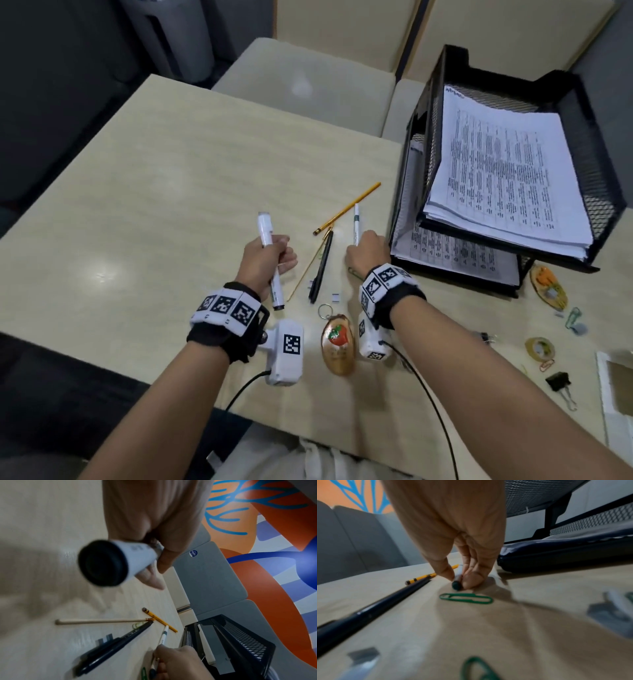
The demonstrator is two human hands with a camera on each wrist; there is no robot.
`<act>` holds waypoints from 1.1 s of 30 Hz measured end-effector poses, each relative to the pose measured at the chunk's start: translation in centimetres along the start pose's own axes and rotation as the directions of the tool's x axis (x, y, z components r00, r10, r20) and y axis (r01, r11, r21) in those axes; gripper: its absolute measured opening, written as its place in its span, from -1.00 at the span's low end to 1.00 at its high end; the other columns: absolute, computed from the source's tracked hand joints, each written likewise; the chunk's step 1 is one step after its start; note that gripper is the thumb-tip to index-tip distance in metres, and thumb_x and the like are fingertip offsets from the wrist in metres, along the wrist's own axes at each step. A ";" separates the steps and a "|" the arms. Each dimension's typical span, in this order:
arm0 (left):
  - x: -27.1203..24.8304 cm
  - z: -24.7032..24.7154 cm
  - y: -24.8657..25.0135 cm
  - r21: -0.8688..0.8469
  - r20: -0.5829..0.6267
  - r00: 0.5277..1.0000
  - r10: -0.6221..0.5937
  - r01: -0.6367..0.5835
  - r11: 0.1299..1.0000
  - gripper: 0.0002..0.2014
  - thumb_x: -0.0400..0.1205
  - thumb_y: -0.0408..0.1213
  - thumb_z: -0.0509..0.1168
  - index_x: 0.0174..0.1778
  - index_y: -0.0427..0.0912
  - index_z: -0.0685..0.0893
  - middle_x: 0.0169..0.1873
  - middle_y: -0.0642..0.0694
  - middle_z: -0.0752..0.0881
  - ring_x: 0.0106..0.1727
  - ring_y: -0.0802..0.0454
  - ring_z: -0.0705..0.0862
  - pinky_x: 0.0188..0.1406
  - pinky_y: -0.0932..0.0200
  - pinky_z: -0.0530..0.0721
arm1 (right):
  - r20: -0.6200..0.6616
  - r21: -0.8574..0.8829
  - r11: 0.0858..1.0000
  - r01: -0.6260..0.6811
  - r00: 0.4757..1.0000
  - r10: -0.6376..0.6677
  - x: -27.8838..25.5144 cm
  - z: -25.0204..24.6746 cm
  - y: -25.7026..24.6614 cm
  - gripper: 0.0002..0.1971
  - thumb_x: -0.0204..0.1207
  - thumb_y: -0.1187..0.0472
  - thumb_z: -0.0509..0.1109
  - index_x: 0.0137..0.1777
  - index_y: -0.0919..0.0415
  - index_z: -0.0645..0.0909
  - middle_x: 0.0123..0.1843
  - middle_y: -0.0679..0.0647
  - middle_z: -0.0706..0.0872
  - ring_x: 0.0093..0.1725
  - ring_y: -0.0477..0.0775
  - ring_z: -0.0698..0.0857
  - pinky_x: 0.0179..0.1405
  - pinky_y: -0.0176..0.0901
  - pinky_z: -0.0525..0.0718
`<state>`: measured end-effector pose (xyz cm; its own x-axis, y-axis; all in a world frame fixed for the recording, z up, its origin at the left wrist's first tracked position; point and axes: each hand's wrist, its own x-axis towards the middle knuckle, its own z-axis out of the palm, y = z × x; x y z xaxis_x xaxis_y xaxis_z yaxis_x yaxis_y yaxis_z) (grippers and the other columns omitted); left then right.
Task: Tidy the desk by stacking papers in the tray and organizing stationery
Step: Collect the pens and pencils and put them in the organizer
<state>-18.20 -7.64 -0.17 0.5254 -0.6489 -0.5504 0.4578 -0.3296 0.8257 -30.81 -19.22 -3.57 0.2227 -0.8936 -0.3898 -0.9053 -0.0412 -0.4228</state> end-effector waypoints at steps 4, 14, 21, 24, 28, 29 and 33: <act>1.0 1.2 -0.4 -0.094 0.112 0.991 -0.069 0.080 0.992 -0.80 0.64 -0.54 0.08 -0.22 -0.21 0.47 -0.32 -0.12 0.41 -0.31 0.05 0.44 -0.28 0.25 0.47 | -0.090 0.259 0.965 0.031 0.996 -0.007 -1.7 -1.5 0.3 -0.88 0.52 0.28 0.27 -0.25 0.26 0.49 -0.35 0.06 0.50 -0.32 0.11 0.54 -0.60 -0.26 0.39; 2.1 2.5 -0.7 -0.154 0.107 0.994 -0.005 0.021 0.988 -0.74 0.74 -0.22 0.09 -0.20 -0.24 0.54 -0.21 -0.13 0.69 -0.03 0.01 0.71 -0.15 0.19 0.69 | 0.136 0.546 0.826 0.136 0.959 -0.248 -7.4 -0.8 -0.7 -0.80 0.57 0.24 0.33 -0.29 0.18 0.63 -0.40 -0.02 0.64 -0.47 -0.20 0.53 -0.46 -0.47 0.49; 1.2 -0.1 0.1 -0.093 0.005 1.000 0.008 -0.007 0.996 -0.81 0.72 -0.30 0.14 -0.22 -0.22 0.48 -0.46 -0.13 0.52 -0.56 0.07 0.65 -0.35 0.17 0.71 | 0.135 0.078 0.996 0.035 0.990 -0.045 -4.9 1.6 -2.6 -0.80 0.53 0.16 0.27 -0.02 0.32 0.56 0.13 0.30 0.65 0.14 0.34 0.62 -0.12 -0.11 0.45; 1.0 -0.8 0.0 -0.051 0.028 0.999 -0.018 0.019 0.999 -0.85 0.70 -0.33 0.16 -0.19 -0.19 0.53 -0.45 -0.11 0.49 -0.62 0.15 0.54 -0.42 0.24 0.63 | 0.139 0.048 0.998 0.027 0.990 -0.033 -4.9 1.4 -2.5 -0.80 0.50 0.25 0.28 0.02 0.37 0.54 0.11 0.30 0.62 0.14 0.35 0.61 -0.14 -0.11 0.45; 1.1 -0.5 -0.6 -0.028 0.045 0.998 -0.051 0.053 0.998 -0.86 0.69 -0.37 0.19 -0.16 -0.19 0.60 -0.47 -0.07 0.44 -0.63 0.18 0.45 -0.55 0.34 0.52 | 0.106 0.225 0.974 0.006 0.994 -0.031 -5.0 0.8 -1.5 -0.86 0.48 0.20 0.29 -0.24 0.25 0.47 -0.25 0.11 0.54 -0.13 0.19 0.53 -0.21 -0.15 0.43; 1.2 -0.1 -0.8 -0.027 0.058 0.997 -0.058 0.060 0.998 -0.88 0.69 -0.37 0.18 -0.11 -0.22 0.62 -0.45 -0.07 0.44 -0.57 0.16 0.46 -0.53 0.35 0.52 | 0.085 0.290 0.956 0.041 0.994 -0.069 -5.1 0.6 -1.4 -0.85 0.50 0.20 0.29 -0.26 0.22 0.46 -0.30 0.09 0.54 -0.16 0.16 0.52 -0.22 -0.15 0.42; 1.5 1.5 -1.5 -0.083 0.146 0.982 -0.123 0.136 0.987 -0.81 0.73 -0.33 0.12 0.14 -0.32 0.58 -0.34 -0.14 0.55 -0.40 0.09 0.58 -0.43 0.33 0.67 | 0.076 0.460 0.869 0.181 0.967 -0.242 -6.5 0.0 -1.6 -0.86 0.53 0.22 0.33 -0.26 0.11 0.53 -0.40 -0.05 0.56 -0.31 -0.02 0.56 -0.23 -0.24 0.61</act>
<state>-19.17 -9.13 -2.08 0.3546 -0.6965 -0.6237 0.5831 -0.3567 0.7299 -30.86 -13.31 -0.35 0.4621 -0.8203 -0.3370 -0.5804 0.0076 -0.8143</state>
